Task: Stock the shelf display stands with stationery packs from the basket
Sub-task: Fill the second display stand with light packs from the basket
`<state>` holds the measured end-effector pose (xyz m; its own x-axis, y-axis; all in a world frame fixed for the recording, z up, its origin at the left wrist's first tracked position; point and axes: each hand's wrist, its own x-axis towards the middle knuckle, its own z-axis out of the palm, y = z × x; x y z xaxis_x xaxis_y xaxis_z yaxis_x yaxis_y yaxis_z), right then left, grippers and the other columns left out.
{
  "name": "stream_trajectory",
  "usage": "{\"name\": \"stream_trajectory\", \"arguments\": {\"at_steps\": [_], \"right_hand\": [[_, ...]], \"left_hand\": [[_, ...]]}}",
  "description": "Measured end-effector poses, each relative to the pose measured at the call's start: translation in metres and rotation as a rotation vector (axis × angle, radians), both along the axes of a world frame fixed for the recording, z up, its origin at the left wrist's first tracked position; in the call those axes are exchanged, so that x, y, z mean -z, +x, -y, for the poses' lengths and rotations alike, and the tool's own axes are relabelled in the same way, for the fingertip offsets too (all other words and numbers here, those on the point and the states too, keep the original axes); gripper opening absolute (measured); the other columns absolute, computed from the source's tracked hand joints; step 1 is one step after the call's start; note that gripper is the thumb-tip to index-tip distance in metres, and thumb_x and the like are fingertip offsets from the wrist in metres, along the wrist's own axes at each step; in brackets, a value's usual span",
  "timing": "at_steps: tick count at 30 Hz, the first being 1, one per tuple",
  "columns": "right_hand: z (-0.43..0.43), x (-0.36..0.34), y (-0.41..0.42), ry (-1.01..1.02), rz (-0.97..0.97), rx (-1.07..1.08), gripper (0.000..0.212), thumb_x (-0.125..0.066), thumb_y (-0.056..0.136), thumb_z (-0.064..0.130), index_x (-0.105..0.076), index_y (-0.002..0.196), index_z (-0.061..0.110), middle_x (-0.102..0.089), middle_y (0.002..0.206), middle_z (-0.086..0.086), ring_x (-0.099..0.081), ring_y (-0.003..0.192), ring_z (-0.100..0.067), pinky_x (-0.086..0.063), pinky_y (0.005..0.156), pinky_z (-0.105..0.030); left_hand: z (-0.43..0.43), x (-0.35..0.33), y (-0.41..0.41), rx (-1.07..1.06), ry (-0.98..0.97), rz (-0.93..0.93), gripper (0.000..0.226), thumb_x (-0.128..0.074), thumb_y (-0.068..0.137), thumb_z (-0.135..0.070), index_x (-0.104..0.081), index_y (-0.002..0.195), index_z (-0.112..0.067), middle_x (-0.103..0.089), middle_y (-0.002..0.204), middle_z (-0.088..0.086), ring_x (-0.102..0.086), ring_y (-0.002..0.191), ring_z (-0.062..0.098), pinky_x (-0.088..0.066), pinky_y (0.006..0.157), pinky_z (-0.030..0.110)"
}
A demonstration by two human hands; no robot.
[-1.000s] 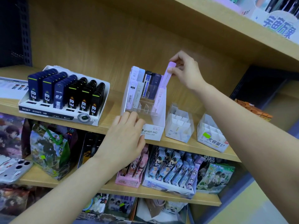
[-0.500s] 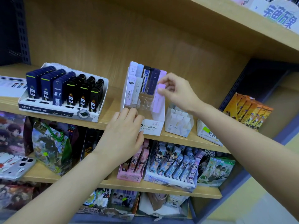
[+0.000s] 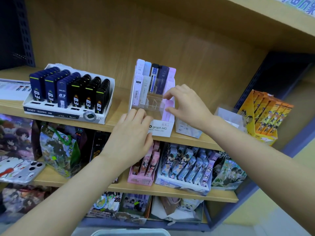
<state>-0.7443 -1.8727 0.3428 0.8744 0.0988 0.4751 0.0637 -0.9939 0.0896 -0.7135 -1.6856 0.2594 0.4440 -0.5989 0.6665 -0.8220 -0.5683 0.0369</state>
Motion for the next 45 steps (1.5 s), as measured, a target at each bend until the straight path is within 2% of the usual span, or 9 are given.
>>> {"name": "stream_trajectory", "arguments": {"at_steps": [4, 10, 19, 23, 26, 29, 36, 40, 45], "right_hand": [[-0.011, 0.011, -0.01, 0.013, 0.112, 0.032, 0.024, -0.056, 0.093, 0.017, -0.057, 0.116, 0.012, -0.057, 0.115, -0.001, -0.045, 0.107, -0.019, -0.032, 0.087, -0.025], [-0.032, 0.065, -0.051, 0.002, 0.267, -0.096, 0.019, -0.047, 0.092, 0.02, -0.058, 0.1, 0.008, -0.057, 0.093, -0.005, -0.048, 0.085, -0.02, -0.032, 0.073, -0.025], [-0.037, 0.237, -0.096, -0.062, -0.263, -0.19, 0.022, -0.04, 0.089, 0.024, -0.06, 0.092, 0.017, -0.059, 0.086, 0.001, -0.052, 0.079, -0.017, -0.036, 0.071, -0.026], [-0.039, 0.322, -0.111, 0.161, -0.656, -0.141, 0.025, -0.038, 0.093, 0.019, -0.057, 0.109, 0.016, -0.058, 0.104, 0.0, -0.058, 0.092, -0.017, -0.05, 0.073, -0.029], [-0.044, 0.381, -0.125, 0.3, -0.925, -0.016, 0.032, -0.039, 0.099, 0.018, -0.044, 0.13, 0.013, -0.047, 0.129, -0.008, -0.053, 0.107, -0.027, -0.045, 0.085, -0.039], [-0.062, 0.423, -0.139, 0.462, -1.073, 0.086, 0.044, -0.04, 0.101, 0.025, -0.033, 0.141, 0.01, -0.039, 0.143, -0.01, -0.042, 0.126, -0.028, -0.037, 0.098, -0.036], [-0.101, 0.482, -0.149, 0.625, -1.135, 0.053, 0.072, -0.051, 0.096, 0.035, -0.012, 0.151, 0.011, -0.013, 0.158, -0.006, -0.014, 0.145, -0.023, -0.011, 0.116, -0.031], [-0.115, 0.51, -0.144, 0.621, -1.179, 0.087, 0.081, -0.059, 0.089, 0.046, -0.02, 0.149, 0.008, -0.026, 0.15, -0.01, -0.029, 0.137, -0.029, -0.026, 0.113, -0.037], [-0.126, 0.52, -0.135, 0.433, -1.142, 0.12, 0.068, -0.057, 0.088, 0.05, -0.036, 0.136, 0.007, -0.039, 0.129, -0.011, -0.038, 0.12, -0.027, -0.034, 0.1, -0.037]], "left_hand": [[-0.006, 0.002, -0.004, 0.033, -0.021, 0.023, 0.037, -0.036, 0.083, -0.026, -0.06, 0.104, -0.009, -0.055, 0.093, 0.004, -0.053, 0.086, 0.023, -0.039, 0.076, 0.029], [-0.036, 0.052, -0.023, 0.105, -0.077, 0.133, 0.024, -0.044, 0.081, -0.017, -0.06, 0.096, -0.007, -0.057, 0.09, 0.007, -0.049, 0.084, 0.026, -0.034, 0.077, 0.036], [-0.092, 0.216, -0.037, -0.023, 0.139, -0.25, 0.016, -0.04, 0.077, -0.025, -0.05, 0.086, -0.017, -0.051, 0.079, 0.002, -0.04, 0.076, 0.021, -0.025, 0.066, 0.034], [-0.114, 0.288, -0.039, -0.126, 0.294, -0.495, 0.026, -0.045, 0.077, -0.025, -0.061, 0.094, -0.015, -0.059, 0.084, 0.004, -0.054, 0.077, 0.023, -0.042, 0.066, 0.035], [-0.119, 0.329, -0.043, -0.247, 0.369, -0.824, 0.04, -0.065, 0.082, -0.013, -0.06, 0.121, -0.006, -0.064, 0.109, 0.014, -0.062, 0.095, 0.036, -0.049, 0.077, 0.043], [-0.114, 0.353, -0.053, -0.325, 0.299, -1.096, 0.05, -0.049, 0.096, -0.015, -0.035, 0.143, -0.004, -0.046, 0.137, 0.016, -0.049, 0.121, 0.036, -0.039, 0.097, 0.043], [-0.102, 0.375, -0.078, -0.383, 0.018, -1.372, 0.051, -0.036, 0.1, -0.018, -0.016, 0.146, -0.027, -0.05, 0.136, 0.012, -0.054, 0.113, 0.035, -0.046, 0.089, 0.042], [-0.094, 0.373, -0.085, -0.383, -0.113, -1.426, 0.051, -0.036, 0.101, -0.02, -0.015, 0.148, -0.023, -0.046, 0.141, 0.007, -0.05, 0.122, 0.03, -0.041, 0.099, 0.038], [-0.083, 0.366, -0.091, -0.449, -0.225, -1.396, 0.049, -0.035, 0.102, -0.015, -0.02, 0.149, -0.013, -0.046, 0.14, 0.01, -0.05, 0.121, 0.031, -0.033, 0.086, 0.02]]}}
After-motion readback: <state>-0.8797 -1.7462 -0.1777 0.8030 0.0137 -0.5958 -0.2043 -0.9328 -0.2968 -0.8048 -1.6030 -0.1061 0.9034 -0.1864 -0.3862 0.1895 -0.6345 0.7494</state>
